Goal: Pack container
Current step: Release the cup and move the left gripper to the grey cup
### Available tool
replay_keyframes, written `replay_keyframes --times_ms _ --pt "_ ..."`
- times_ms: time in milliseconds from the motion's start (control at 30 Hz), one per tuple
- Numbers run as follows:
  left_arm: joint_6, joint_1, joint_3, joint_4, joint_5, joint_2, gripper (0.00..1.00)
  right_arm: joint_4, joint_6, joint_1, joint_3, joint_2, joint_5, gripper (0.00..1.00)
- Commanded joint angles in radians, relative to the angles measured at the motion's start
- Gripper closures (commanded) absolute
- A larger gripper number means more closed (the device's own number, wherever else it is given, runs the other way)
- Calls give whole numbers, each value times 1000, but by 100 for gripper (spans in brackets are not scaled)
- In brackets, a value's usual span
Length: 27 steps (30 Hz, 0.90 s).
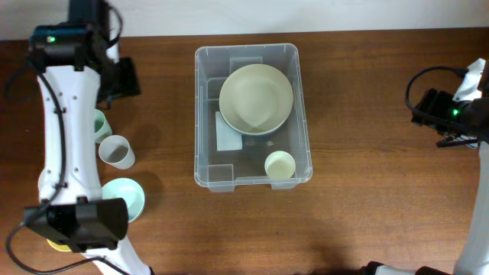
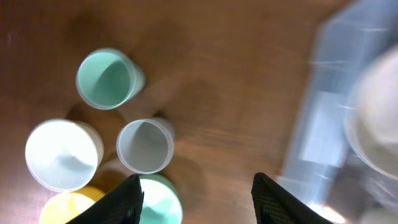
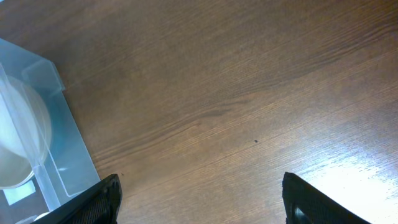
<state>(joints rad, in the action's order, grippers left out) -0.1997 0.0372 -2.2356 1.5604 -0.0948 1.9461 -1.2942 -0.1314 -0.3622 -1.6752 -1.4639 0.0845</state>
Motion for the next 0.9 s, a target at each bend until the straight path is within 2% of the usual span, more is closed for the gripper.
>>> replay_keyframes --times_ms 0,367,867 --pt "-28 40 153 -56 12 23 42 1 -5 -4 3 -3 -2 22" --pt "-28 55 600 -366 -11 23 41 -1 -5 -4 3 -3 -2 22" --pt "-27 58 695 -446 -44 25 41 -1 3 -4 3 -3 -3 22"
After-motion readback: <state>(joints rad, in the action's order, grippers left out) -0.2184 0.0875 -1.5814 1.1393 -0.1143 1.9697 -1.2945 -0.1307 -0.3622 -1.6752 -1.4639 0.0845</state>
